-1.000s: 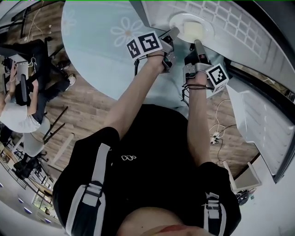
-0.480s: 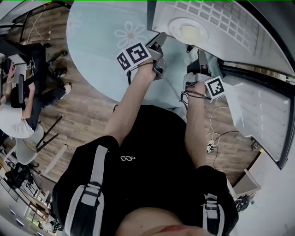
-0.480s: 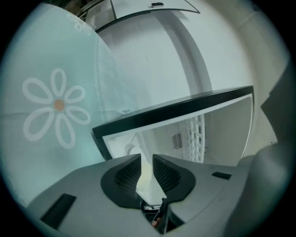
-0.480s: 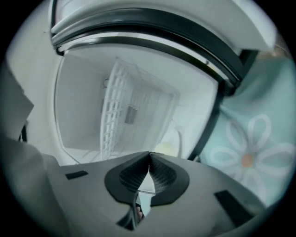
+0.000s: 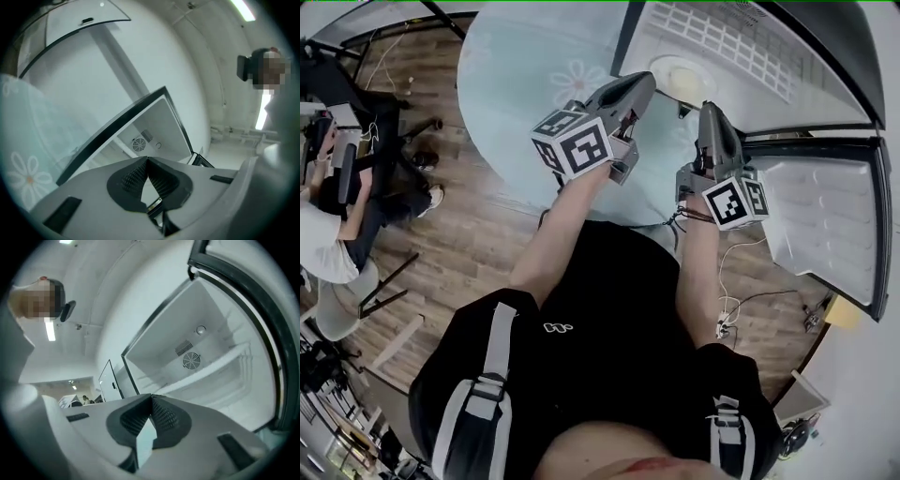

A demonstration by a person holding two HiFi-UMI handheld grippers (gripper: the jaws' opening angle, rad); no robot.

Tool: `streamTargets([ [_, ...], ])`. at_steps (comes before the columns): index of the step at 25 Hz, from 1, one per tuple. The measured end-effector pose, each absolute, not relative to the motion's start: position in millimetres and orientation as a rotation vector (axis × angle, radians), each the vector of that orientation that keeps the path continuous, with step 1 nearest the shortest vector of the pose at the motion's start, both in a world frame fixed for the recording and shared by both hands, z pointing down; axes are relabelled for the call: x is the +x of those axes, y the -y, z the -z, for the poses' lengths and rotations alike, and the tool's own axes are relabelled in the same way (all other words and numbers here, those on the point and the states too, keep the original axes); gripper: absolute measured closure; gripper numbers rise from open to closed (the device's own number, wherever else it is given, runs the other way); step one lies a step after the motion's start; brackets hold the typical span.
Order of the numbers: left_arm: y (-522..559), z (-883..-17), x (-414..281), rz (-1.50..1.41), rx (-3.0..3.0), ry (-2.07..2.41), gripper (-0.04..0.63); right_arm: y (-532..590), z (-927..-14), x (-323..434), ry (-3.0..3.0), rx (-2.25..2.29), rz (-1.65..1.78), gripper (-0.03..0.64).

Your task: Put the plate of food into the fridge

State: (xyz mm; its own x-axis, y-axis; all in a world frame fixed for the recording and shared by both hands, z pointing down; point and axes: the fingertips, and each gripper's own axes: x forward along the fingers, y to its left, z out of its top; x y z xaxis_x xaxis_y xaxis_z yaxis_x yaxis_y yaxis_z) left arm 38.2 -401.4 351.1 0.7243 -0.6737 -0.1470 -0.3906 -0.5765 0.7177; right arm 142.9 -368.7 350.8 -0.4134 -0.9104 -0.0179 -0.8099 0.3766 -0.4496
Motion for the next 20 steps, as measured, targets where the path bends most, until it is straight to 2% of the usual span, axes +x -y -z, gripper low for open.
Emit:
streamTargets([
  [10,350,-295,44,0.147,2.803,1.259,0.603,336,-288,123,-2.543,-1.563,0.178,0.618],
  [20,335,-306,49,0.105,2.821,1.309,0.603,321,-304,121,-2.638,-1.693,0.099,0.618],
])
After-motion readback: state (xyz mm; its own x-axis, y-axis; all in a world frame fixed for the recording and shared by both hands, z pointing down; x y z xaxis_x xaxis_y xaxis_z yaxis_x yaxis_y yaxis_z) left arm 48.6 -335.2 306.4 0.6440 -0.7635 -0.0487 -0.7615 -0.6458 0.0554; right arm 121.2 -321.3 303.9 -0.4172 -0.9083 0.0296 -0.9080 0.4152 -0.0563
